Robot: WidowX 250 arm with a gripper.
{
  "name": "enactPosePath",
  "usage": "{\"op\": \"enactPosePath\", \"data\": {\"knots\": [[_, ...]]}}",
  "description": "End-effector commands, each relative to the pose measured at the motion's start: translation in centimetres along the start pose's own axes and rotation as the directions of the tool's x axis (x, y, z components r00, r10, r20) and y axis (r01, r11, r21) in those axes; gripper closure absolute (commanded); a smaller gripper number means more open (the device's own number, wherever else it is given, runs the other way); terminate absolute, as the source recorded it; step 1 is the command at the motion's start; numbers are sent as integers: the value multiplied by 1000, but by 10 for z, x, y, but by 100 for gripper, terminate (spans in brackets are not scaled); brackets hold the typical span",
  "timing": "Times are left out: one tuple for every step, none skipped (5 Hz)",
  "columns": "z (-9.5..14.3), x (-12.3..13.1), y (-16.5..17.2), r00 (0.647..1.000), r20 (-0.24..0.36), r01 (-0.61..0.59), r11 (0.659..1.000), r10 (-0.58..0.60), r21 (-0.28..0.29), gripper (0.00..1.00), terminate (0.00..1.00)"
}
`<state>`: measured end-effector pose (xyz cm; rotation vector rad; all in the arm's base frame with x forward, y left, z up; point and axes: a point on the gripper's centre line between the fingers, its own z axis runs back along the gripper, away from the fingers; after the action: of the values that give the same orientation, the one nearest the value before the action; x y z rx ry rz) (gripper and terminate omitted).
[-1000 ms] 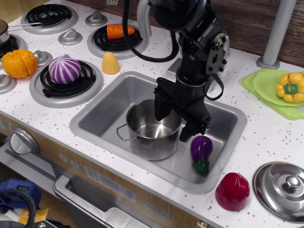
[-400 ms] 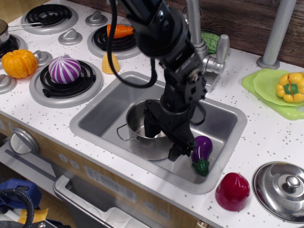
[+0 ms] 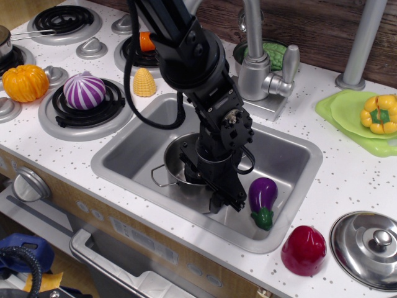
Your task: Pick up pot from sink
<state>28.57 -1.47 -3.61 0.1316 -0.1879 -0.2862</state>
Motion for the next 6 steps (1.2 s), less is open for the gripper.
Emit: {"op": "enactPosePath", "data": {"knots": [[6,6,2,1000,20,-25,1000,25,4,100,0],[15,12,-4,1000,2,-30,999,30,13,100,0],[42,31,-2,999,-47,8,998,-6,57,100,0],[65,46,0,995,-96,15,998,-9,56,100,0],[85,63,-4,990,-141,8,996,3,84,100,0],[92,66,-14,993,-111,-24,988,41,150,100,0]]}}
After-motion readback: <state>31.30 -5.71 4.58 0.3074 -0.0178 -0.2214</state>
